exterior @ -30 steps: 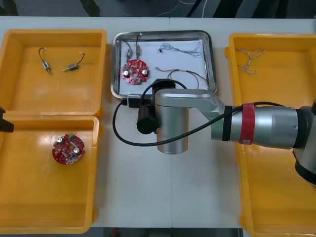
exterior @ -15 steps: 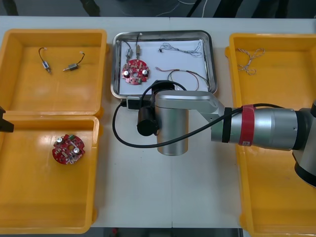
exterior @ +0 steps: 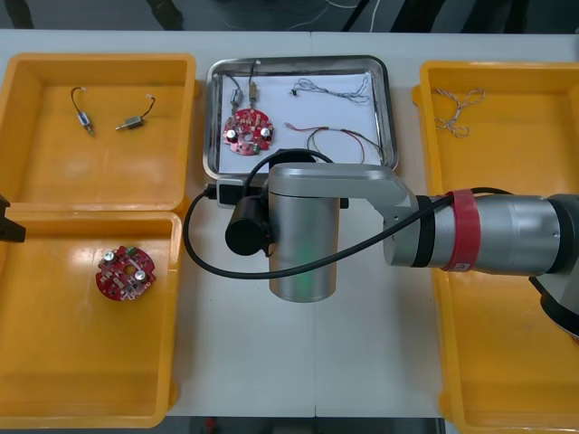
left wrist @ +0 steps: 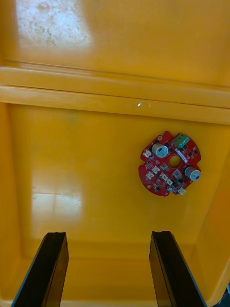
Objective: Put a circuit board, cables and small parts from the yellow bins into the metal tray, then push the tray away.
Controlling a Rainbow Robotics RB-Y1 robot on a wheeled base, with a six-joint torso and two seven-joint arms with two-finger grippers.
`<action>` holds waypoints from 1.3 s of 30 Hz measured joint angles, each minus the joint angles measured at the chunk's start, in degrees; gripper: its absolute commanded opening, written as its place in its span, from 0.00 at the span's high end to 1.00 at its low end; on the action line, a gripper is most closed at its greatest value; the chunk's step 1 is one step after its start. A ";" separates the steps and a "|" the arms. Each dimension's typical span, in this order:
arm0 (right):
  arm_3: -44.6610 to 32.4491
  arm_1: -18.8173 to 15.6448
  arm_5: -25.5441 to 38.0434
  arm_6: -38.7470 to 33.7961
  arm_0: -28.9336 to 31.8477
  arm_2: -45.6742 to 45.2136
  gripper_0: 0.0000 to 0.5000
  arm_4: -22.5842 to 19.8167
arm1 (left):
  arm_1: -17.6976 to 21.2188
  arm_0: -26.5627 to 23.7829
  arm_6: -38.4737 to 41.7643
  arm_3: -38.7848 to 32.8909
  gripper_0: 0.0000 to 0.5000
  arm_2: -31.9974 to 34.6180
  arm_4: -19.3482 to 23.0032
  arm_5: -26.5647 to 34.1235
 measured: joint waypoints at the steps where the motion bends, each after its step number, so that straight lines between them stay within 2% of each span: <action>1: -0.86 -0.01 0.98 0.00 0.03 -0.14 0.00 -0.03 | 0.00 0.00 0.00 0.00 0.00 0.00 0.00 0.00; 6: -5.24 -0.02 5.71 0.00 1.37 -2.00 0.00 -0.07 | 0.00 0.00 0.00 0.00 0.00 0.00 0.00 0.00; 10: -10.49 -0.02 10.92 0.00 4.72 -5.52 0.00 -0.08 | 0.00 0.00 0.00 0.00 0.00 0.00 0.00 0.00; 17: -19.29 0.24 20.79 0.00 13.79 -17.04 0.00 -0.14 | 0.00 0.01 0.00 0.00 0.00 0.00 0.00 0.00; 21: -22.87 1.48 27.67 0.00 17.98 -25.25 0.00 -0.19 | 0.00 0.01 0.00 0.00 0.00 0.00 0.00 -0.01; 26: -25.48 3.50 27.88 0.00 21.12 -35.94 0.00 -1.42 | 0.00 0.02 0.00 0.00 0.00 0.00 0.00 -0.02; 31: -27.75 3.76 28.07 0.00 23.37 -47.35 0.00 -6.13 | 0.00 0.02 0.00 0.00 0.00 0.00 0.00 -0.03; 35: -29.63 1.97 28.08 0.00 26.87 -56.65 0.00 -10.32 | 0.01 0.03 0.00 -0.01 0.00 0.00 0.00 -0.04; 39: -30.21 -1.88 28.08 0.00 31.01 -64.91 0.00 -13.93 | 0.01 0.05 0.00 -0.01 0.00 0.00 0.00 -0.05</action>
